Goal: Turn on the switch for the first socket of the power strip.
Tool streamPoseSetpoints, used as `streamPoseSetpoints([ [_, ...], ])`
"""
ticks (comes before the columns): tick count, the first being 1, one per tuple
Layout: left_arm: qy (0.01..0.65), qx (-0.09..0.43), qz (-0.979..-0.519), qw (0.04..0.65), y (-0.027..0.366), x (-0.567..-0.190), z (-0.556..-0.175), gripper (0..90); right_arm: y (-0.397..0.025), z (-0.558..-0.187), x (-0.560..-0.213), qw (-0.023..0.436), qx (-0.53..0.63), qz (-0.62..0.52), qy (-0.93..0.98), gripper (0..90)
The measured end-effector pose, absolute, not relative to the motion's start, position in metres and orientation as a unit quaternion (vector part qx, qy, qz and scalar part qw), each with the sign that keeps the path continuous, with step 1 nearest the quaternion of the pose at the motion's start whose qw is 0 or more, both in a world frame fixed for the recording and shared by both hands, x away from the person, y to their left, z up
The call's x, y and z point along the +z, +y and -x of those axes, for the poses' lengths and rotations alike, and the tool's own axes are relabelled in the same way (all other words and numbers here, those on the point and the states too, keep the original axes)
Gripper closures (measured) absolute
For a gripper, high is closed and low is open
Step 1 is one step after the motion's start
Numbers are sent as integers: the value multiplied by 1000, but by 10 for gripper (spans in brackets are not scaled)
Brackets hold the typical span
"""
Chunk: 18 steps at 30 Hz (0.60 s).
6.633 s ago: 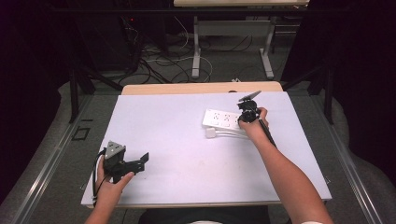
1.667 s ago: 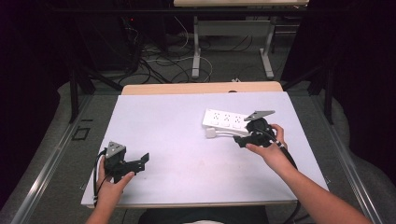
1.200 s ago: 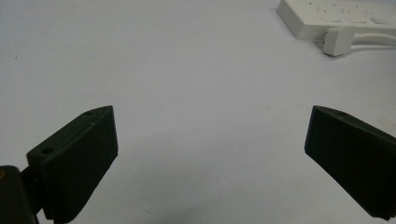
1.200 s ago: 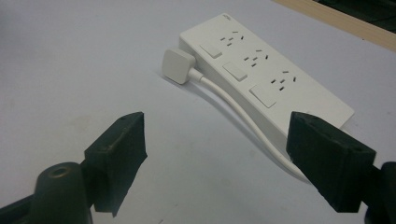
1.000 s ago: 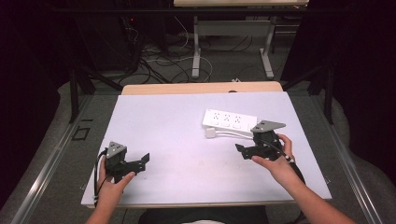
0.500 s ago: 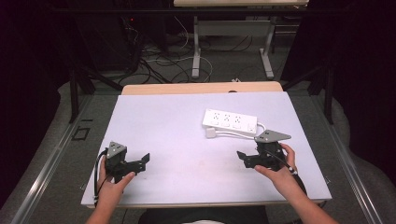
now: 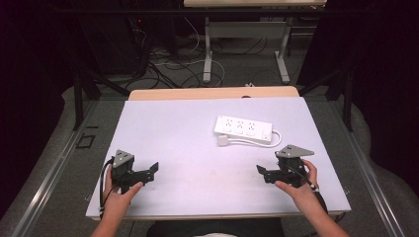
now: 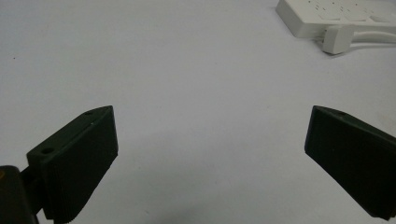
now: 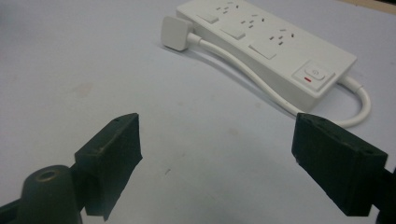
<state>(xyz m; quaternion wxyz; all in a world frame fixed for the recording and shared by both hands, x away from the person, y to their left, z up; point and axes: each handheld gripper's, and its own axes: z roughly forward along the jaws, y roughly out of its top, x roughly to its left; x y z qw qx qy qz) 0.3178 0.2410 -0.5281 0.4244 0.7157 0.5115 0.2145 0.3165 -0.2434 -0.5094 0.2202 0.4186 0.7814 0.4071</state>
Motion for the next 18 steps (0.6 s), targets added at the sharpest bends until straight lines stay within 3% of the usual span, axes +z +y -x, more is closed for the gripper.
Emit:
streamPoseSetpoints([
  [18,510,216,-717,422,241,-529,-318,26,-277,-321,-536,217,401,-471,755,151],
])
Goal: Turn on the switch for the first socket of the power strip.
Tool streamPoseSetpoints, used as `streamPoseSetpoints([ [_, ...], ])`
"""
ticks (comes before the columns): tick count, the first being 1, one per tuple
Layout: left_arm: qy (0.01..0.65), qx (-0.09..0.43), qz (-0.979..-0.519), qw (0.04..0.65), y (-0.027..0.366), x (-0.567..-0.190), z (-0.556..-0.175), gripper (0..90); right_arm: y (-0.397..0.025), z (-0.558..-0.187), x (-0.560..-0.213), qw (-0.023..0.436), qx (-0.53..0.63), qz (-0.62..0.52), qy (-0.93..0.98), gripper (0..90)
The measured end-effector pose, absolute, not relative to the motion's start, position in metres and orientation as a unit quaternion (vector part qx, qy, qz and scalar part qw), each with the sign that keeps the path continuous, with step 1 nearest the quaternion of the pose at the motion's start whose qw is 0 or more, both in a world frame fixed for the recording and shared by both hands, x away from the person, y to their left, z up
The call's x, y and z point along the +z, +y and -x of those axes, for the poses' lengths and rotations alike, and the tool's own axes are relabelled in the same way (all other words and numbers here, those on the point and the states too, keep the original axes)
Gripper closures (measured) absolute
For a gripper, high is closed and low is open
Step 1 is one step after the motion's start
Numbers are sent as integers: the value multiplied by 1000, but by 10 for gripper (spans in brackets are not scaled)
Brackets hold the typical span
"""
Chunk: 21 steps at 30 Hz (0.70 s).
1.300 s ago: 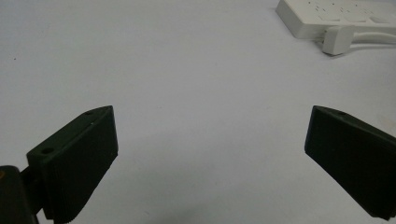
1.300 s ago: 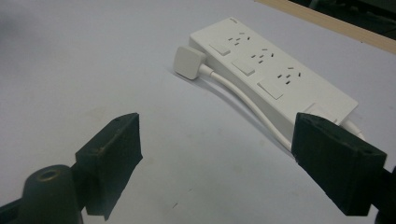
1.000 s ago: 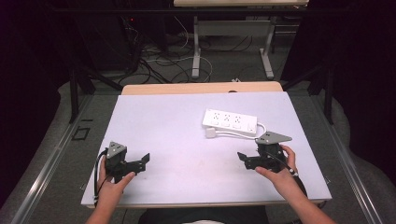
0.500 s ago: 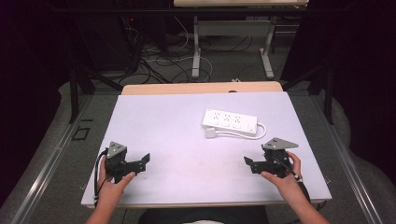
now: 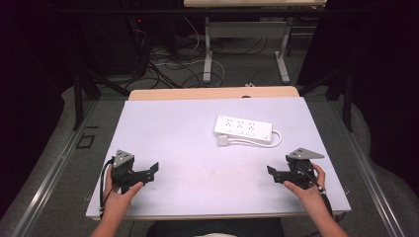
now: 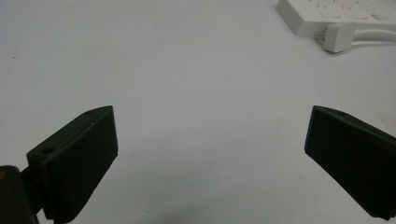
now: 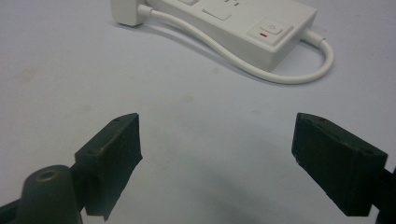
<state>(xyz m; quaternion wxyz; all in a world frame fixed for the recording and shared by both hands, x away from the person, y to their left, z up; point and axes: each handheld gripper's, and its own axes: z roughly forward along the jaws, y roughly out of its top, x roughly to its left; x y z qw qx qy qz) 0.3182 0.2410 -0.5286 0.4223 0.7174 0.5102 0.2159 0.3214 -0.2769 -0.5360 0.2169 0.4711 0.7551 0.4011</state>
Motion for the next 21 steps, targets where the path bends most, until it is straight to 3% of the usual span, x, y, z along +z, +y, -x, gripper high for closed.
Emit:
streamPoseSetpoints([
  [21,508,214,-720,422,241,-528,-318,26,-319,-332,-550,218,397,-540,710,152],
])
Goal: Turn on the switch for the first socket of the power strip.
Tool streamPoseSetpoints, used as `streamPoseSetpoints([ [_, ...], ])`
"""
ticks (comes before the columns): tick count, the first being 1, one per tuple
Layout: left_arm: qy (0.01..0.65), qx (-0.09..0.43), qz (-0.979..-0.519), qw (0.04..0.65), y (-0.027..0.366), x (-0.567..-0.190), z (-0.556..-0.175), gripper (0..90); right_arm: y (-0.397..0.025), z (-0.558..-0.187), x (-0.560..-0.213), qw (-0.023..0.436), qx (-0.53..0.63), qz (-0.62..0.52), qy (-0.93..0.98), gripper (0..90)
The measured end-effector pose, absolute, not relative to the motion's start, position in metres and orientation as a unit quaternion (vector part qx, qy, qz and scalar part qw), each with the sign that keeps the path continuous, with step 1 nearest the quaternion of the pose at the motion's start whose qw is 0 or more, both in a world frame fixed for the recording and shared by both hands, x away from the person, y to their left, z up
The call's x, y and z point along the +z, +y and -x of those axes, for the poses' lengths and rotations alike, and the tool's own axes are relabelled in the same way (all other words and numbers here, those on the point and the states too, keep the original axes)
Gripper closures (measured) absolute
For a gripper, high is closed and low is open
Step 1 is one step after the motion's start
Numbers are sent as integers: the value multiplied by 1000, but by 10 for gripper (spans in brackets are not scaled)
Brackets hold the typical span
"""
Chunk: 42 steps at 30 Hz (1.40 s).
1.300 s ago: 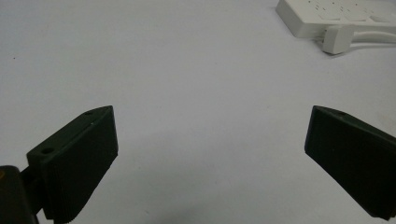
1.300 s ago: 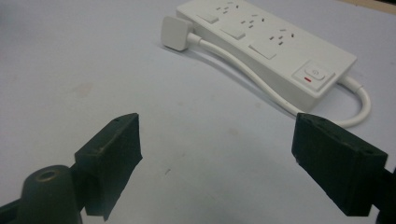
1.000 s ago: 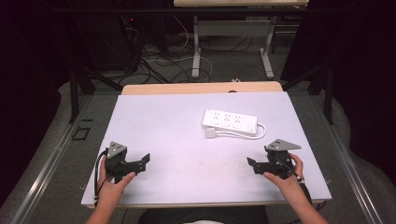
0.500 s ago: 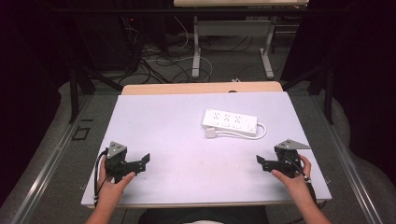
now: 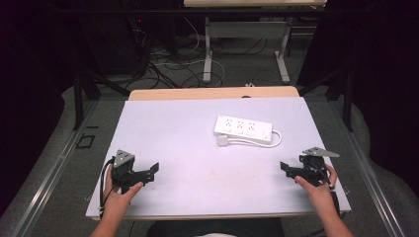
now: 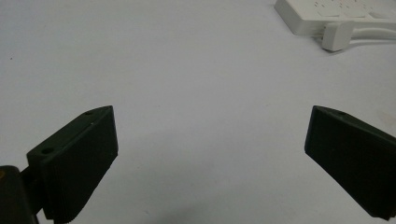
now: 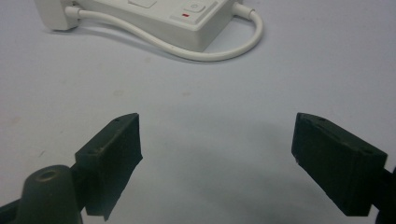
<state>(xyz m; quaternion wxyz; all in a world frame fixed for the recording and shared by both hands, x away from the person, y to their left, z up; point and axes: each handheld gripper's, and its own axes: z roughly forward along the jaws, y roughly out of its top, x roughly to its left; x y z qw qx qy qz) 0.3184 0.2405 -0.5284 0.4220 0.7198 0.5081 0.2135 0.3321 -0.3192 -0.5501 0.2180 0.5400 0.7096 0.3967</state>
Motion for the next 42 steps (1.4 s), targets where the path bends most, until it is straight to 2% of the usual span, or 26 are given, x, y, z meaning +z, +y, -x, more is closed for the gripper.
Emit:
streamPoseSetpoints([
  [21,506,206,-724,421,240,-530,-321,26,-340,-336,-558,215,390,-581,681,154],
  [42,509,204,-723,420,241,-531,-321,26,-344,-338,-563,201,393,-597,670,156],
])
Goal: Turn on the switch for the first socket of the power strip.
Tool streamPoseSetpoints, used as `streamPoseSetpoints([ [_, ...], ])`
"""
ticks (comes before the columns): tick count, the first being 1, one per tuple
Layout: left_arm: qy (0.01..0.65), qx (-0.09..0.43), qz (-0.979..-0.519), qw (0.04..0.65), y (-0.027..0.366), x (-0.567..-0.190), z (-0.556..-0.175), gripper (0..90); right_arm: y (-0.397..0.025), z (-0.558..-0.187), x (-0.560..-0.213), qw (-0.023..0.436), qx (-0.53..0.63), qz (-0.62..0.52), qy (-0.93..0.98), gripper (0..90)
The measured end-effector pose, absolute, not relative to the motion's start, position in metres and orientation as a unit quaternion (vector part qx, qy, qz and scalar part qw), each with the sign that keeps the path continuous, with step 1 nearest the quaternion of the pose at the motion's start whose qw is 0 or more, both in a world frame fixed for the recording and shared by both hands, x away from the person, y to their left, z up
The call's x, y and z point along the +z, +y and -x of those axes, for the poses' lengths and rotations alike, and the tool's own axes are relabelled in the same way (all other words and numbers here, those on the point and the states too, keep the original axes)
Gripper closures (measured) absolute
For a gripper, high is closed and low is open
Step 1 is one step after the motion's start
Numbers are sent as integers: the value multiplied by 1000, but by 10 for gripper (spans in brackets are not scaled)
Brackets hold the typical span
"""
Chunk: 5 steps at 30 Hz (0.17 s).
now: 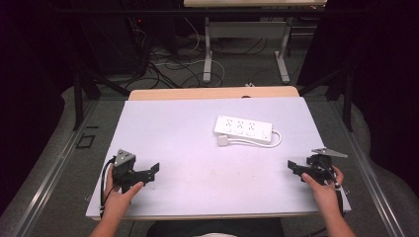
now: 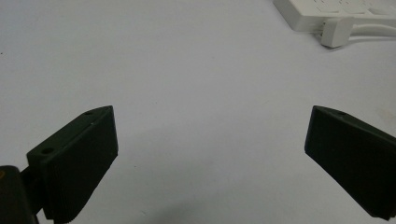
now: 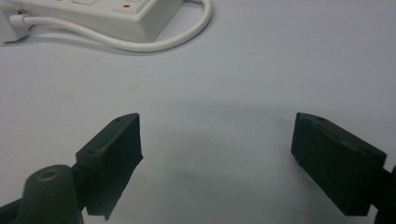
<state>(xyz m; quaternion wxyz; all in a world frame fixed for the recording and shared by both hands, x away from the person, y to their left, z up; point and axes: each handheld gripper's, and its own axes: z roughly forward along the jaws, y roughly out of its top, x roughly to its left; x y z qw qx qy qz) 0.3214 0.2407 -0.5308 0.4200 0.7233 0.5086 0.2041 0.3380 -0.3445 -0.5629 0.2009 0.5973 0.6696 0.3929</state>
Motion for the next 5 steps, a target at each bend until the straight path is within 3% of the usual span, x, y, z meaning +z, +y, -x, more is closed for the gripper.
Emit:
streamPoseSetpoints([
  [5,508,204,-724,420,241,-531,-322,26,-345,-338,-563,202,393,-596,670,156],
])
